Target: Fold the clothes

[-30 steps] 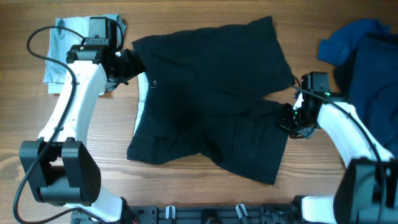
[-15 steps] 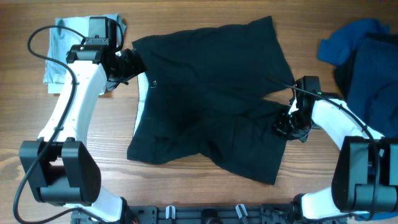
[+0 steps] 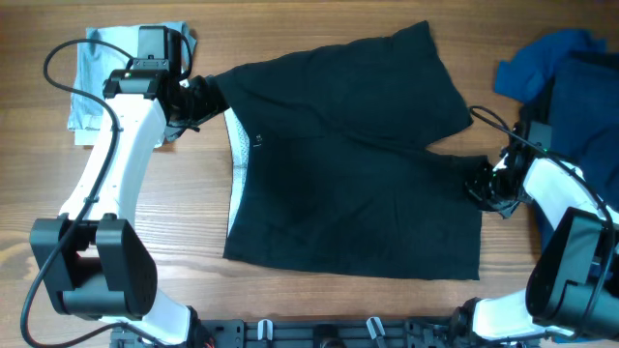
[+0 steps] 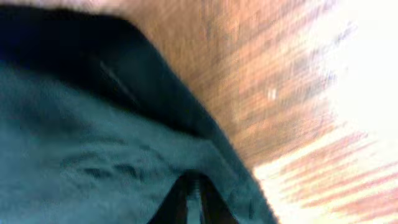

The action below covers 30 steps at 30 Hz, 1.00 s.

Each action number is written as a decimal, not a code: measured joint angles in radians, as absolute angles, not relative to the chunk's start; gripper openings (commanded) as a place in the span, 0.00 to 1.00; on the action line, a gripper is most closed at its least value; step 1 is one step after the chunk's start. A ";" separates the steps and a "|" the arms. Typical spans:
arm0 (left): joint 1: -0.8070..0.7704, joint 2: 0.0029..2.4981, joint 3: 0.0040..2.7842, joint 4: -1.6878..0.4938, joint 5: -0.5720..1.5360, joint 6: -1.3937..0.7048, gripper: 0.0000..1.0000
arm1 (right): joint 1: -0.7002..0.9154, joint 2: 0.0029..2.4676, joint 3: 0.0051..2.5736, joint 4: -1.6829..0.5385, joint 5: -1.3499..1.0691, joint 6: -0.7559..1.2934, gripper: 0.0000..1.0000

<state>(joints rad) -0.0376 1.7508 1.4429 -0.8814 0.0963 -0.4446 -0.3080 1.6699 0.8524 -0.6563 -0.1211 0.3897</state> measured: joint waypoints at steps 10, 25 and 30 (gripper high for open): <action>-0.029 1.751 1.443 -0.897 0.262 -0.379 0.89 | -0.313 1.682 0.958 -0.845 -0.215 0.290 0.34; -0.018 1.998 1.443 -0.817 0.463 -0.306 0.76 | -0.313 1.605 1.034 -0.667 -0.301 0.227 1.00; -0.020 2.027 1.443 -0.788 0.505 -0.277 0.75 | -0.313 1.605 1.034 -0.667 -0.307 0.225 1.00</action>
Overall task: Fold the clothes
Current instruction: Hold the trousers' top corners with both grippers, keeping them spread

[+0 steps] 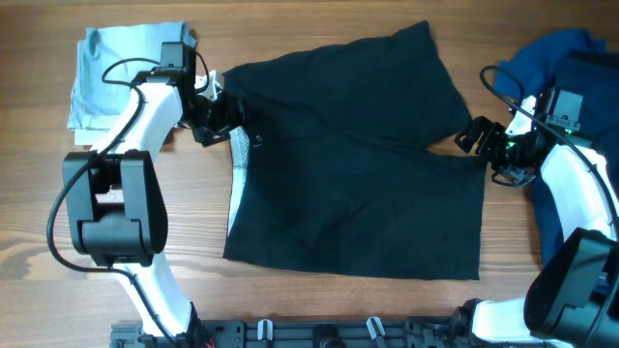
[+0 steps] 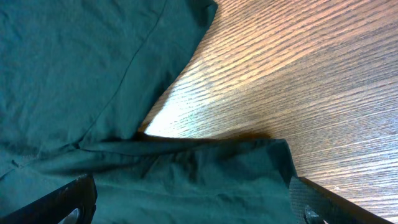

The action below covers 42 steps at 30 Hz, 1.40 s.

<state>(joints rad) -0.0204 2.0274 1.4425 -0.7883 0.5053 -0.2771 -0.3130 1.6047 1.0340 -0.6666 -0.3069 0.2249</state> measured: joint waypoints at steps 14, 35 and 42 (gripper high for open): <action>-0.084 2.031 1.442 -0.773 0.461 -0.276 0.64 | -0.313 1.605 1.034 -0.667 -0.307 0.225 1.00; -0.088 2.086 1.433 -0.771 0.401 -0.316 0.51 | -0.313 1.605 1.034 -0.667 -0.307 0.225 1.00; -0.087 2.094 1.433 -0.768 0.401 -0.321 0.50 | -0.313 1.605 1.034 -0.667 -0.307 0.225 1.00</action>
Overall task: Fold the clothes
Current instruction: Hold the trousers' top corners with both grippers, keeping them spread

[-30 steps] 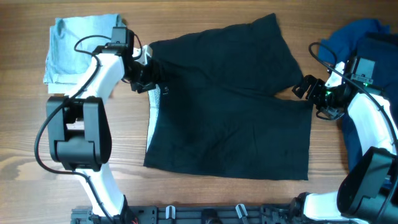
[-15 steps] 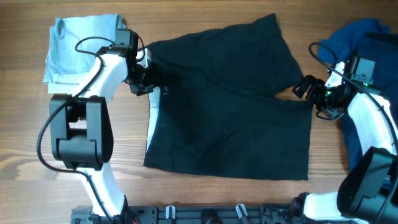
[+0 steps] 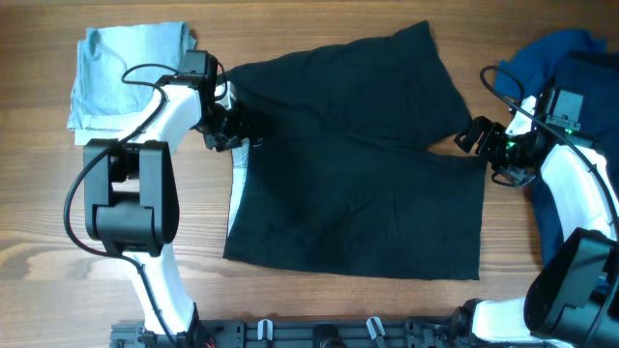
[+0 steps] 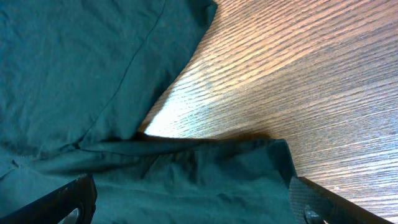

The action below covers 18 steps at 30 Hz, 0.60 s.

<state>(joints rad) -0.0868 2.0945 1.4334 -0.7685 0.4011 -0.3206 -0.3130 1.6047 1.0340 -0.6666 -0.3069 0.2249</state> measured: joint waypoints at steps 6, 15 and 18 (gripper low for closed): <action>-0.087 2.094 1.433 -0.768 0.401 -0.321 0.50 | -0.313 1.605 1.034 -0.667 -0.307 0.225 1.00; -0.087 2.093 1.433 -0.765 0.413 -0.327 0.64 | -0.313 1.605 1.034 -0.666 -0.307 0.225 1.00; -0.087 2.089 1.433 -0.765 0.413 -0.327 0.66 | -0.313 1.605 1.034 -0.666 -0.307 0.225 1.00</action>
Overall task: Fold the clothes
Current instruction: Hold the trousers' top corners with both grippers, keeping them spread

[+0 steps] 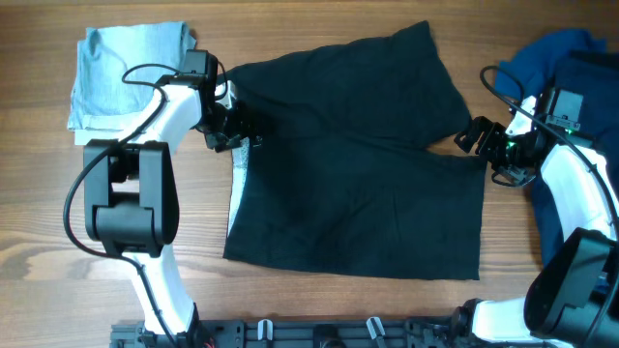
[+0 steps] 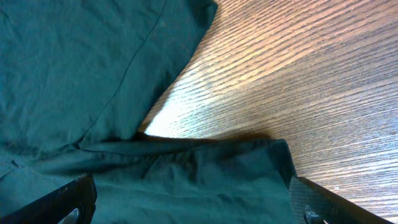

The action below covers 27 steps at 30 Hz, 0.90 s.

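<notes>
Black shorts (image 1: 358, 164) lie spread flat on the wooden table, waistband to the left and both legs pointing right. My left gripper (image 1: 229, 126) rests on the waistband's far corner; its jaws are lost against the black cloth. My right gripper (image 1: 476, 135) hovers at the right edge, where the two legs part. In the right wrist view this gripper (image 2: 193, 210) is open, its fingers (image 2: 71, 202) wide apart over the shorts (image 2: 93, 74), holding nothing.
A folded light blue cloth (image 1: 126, 68) lies at the far left, behind my left arm. A heap of blue clothes (image 1: 561, 68) sits at the far right, beside my right arm. Bare wood (image 1: 319, 309) runs along the near side of the table.
First my right gripper was low on the near leg's hem, its view blurred, and my left gripper was at the waistband's far corner. A second later the right gripper stood open between the legs. The left gripper then shifted right along the waistband and has stayed there.
</notes>
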Each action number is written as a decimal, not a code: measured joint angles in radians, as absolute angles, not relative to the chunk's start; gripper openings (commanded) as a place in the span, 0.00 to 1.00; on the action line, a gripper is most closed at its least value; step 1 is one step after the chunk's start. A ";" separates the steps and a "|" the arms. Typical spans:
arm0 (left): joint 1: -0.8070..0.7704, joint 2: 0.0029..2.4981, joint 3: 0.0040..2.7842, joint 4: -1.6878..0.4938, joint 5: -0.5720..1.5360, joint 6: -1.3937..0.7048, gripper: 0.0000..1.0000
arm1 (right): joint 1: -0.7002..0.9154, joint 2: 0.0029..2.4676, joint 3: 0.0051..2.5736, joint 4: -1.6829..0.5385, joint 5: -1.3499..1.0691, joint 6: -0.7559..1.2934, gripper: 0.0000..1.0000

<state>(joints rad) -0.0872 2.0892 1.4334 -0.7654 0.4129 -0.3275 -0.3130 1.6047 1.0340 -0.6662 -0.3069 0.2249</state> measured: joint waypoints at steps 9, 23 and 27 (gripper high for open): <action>-0.089 2.089 1.433 -0.762 0.412 -0.327 0.47 | -0.313 1.605 1.034 -0.667 -0.307 0.225 1.00; -0.188 2.085 1.433 -0.747 0.276 -0.335 0.42 | -0.313 1.605 1.034 -0.666 -0.307 0.225 1.00; -0.189 2.084 1.433 -0.748 0.250 -0.345 0.10 | -0.313 1.605 1.034 -0.667 -0.307 0.225 1.00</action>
